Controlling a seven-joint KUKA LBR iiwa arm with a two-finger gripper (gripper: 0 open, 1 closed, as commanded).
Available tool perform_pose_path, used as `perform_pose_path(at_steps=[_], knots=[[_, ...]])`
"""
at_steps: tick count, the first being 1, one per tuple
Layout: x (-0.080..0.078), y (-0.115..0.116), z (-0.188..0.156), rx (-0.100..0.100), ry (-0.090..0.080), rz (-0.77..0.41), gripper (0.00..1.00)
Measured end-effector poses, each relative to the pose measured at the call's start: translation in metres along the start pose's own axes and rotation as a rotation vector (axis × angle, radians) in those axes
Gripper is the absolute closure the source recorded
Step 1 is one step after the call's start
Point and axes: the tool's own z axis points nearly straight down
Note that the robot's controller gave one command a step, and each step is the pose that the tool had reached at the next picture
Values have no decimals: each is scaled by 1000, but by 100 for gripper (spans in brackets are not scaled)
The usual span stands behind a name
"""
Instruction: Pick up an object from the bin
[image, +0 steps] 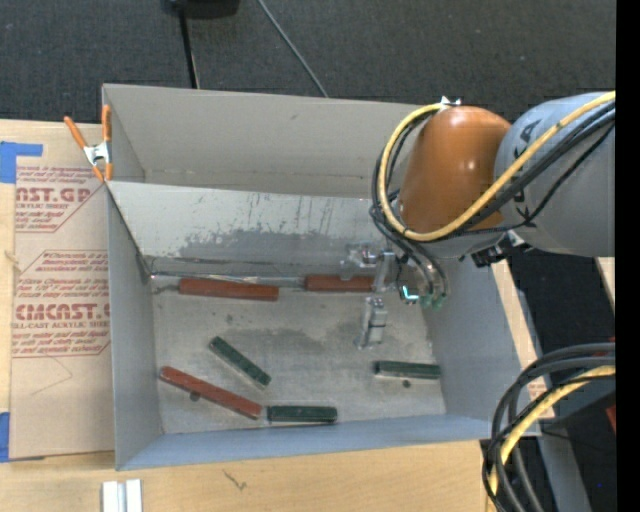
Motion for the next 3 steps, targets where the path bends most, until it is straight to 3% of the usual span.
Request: perform_pose_path(at_steps=[1,2,3], knots=[[-2,0,-4,0,-7,0,0],[29,-18,14,0,-16,-105,0],[30,-46,68,2,-9,-384,0]])
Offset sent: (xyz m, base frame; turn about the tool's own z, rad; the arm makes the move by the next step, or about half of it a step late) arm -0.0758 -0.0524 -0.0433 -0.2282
